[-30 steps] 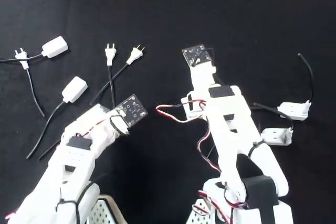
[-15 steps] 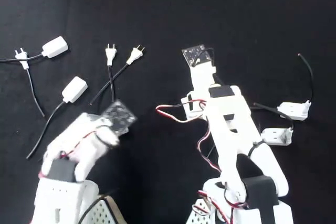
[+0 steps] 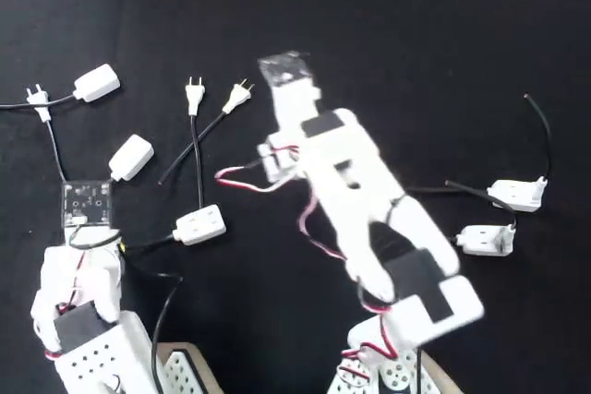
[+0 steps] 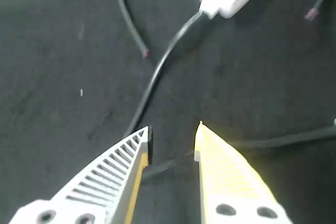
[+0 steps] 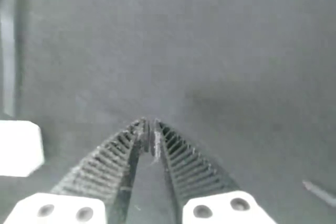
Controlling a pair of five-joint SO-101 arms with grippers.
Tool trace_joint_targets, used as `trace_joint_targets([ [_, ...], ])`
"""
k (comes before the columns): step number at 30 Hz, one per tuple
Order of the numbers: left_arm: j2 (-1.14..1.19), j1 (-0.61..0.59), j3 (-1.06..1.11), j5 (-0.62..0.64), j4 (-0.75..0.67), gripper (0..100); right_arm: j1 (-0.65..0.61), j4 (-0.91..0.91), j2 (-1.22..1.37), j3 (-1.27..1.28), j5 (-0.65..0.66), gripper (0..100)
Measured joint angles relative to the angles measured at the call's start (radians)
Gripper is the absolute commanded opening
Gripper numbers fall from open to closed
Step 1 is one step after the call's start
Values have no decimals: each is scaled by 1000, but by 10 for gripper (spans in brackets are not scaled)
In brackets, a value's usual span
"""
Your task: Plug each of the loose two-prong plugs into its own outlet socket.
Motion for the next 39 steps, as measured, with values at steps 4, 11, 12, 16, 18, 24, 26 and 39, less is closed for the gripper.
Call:
trace_joint_targets([
  [4, -26, -17, 21, -80, 75, 146, -80, 0, 109, -172, -18, 31],
  [11, -25, -17, 34, -147, 103, 145, -170, -49, 354, -459, -31, 165],
  [12, -25, -17, 34, -149, 104, 145, -173, -55, 396, -494, -31, 162],
  [16, -25, -17, 34, -152, 104, 145, -195, -64, 580, -640, -31, 166],
  [18, -25, -17, 37, -152, 104, 145, -207, -64, 646, -712, -31, 166],
  [24, -25, -17, 37, -152, 104, 145, -207, -25, 721, -924, -2, 166],
  [26, -25, -17, 37, -152, 104, 145, -213, 34, 724, -979, 60, 166],
  [39, -25, -17, 37, -152, 104, 145, -236, -58, 887, -1043, 118, 166],
])
